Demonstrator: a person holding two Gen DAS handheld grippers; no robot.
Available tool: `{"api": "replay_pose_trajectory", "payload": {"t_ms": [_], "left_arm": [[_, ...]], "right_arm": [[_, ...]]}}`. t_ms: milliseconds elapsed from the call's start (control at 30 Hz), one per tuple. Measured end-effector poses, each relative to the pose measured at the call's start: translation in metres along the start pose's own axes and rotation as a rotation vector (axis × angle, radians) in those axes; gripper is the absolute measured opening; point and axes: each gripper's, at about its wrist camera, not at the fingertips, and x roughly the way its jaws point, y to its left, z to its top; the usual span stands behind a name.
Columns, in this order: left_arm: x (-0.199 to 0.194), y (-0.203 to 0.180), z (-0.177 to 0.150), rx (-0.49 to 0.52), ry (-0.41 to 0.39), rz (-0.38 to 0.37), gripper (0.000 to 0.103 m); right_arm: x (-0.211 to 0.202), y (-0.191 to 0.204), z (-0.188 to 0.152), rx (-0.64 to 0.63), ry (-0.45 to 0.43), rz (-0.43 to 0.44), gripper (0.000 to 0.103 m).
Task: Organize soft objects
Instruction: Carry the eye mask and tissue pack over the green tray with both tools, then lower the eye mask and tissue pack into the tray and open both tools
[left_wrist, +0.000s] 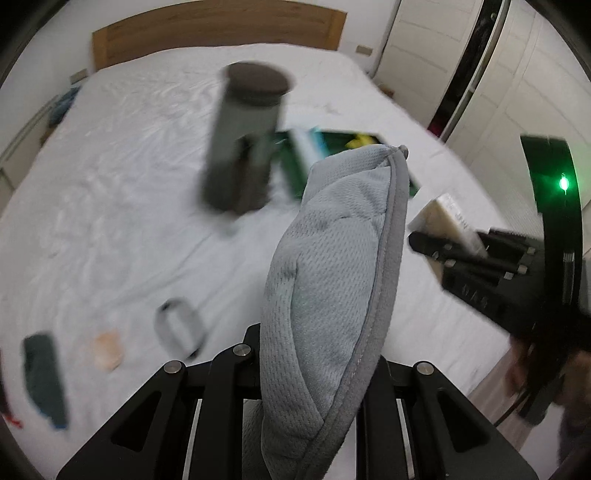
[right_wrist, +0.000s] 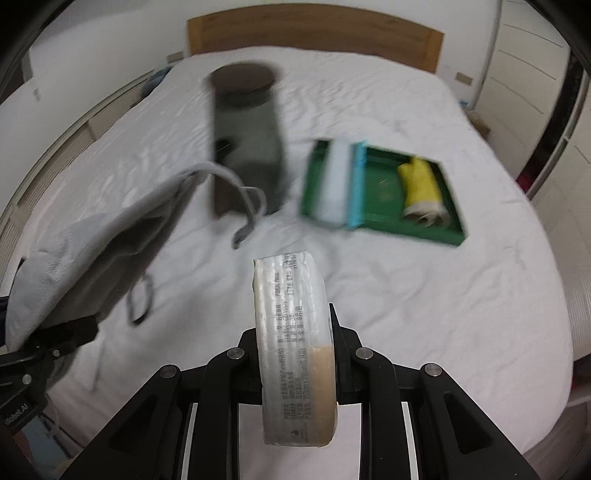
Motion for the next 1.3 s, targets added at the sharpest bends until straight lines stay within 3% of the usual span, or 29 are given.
{"api": "replay_pose_trajectory", "payload": {"t_ms": [67,267,500,833,1300], "left_arm": [[0.023,-0.019,0.032,-0.032,-0.017,-0.038,0.015],[0.107,-0.059,0.118,-0.119,-0.076,-0.061,0.015],[0.189,-0.081,0.178,-0.171,-0.124,0.017,0.015],[0.24,-0.086,0.21,-0.172,-0.136,0.125,0.015],[0.272,-0.088,0.208,-0.178,-0.091,0.171,0.015]], "right_arm": [[0.007,-0.027,0.014,0.001,-0.017,-0.01,0.022],[0.049,-0.102,0.064,-0.002,-0.069,-0.062,0.022],[0.116,-0.146,0.109,0.039,-0.072,-0.078,0.022],[0.182,-0.177,0.134,0.095,-0.086,-0.047,0.022],[0.236,-0.179,0.146,0.103,-0.036,-0.05,0.022]]}}
